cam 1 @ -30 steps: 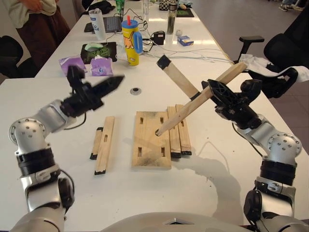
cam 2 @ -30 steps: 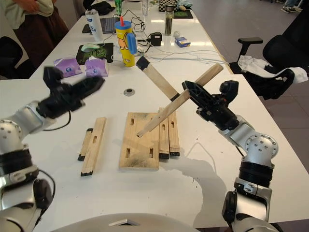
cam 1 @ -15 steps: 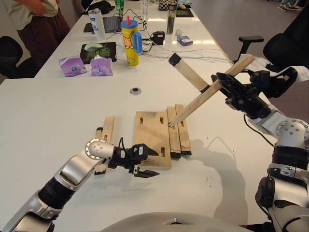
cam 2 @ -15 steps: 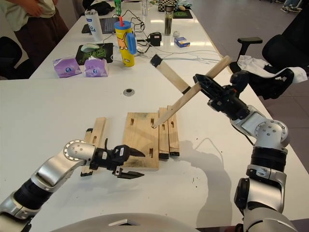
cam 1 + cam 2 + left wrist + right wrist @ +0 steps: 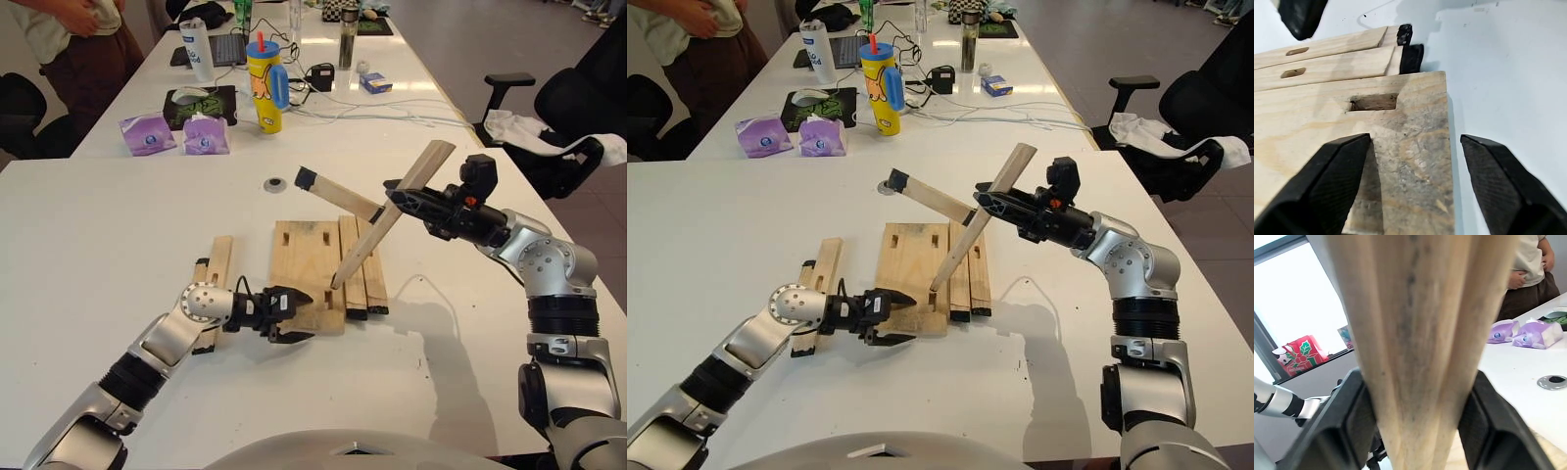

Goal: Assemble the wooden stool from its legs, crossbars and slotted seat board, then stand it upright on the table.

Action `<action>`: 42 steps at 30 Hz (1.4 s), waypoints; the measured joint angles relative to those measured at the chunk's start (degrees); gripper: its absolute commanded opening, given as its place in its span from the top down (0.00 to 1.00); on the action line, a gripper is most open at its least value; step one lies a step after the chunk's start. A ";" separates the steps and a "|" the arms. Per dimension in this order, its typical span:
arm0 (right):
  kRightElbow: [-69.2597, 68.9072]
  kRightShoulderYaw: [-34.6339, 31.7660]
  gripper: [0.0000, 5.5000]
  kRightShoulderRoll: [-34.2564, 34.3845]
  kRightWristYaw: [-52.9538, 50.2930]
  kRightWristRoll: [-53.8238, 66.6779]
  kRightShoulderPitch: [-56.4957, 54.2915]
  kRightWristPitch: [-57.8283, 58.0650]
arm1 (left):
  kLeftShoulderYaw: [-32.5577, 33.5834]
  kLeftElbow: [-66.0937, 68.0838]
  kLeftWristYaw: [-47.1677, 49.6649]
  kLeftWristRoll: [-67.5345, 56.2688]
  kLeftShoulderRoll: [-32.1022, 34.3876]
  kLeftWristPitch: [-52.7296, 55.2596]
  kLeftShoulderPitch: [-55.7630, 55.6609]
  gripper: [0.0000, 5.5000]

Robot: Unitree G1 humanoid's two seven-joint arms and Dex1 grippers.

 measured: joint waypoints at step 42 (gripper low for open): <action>4.60 19.87 0.56 4.72 8.90 -24.74 -1.11 -39.51 | 0.89 2.27 12.12 3.75 -5.29 0.29 5.10 0.38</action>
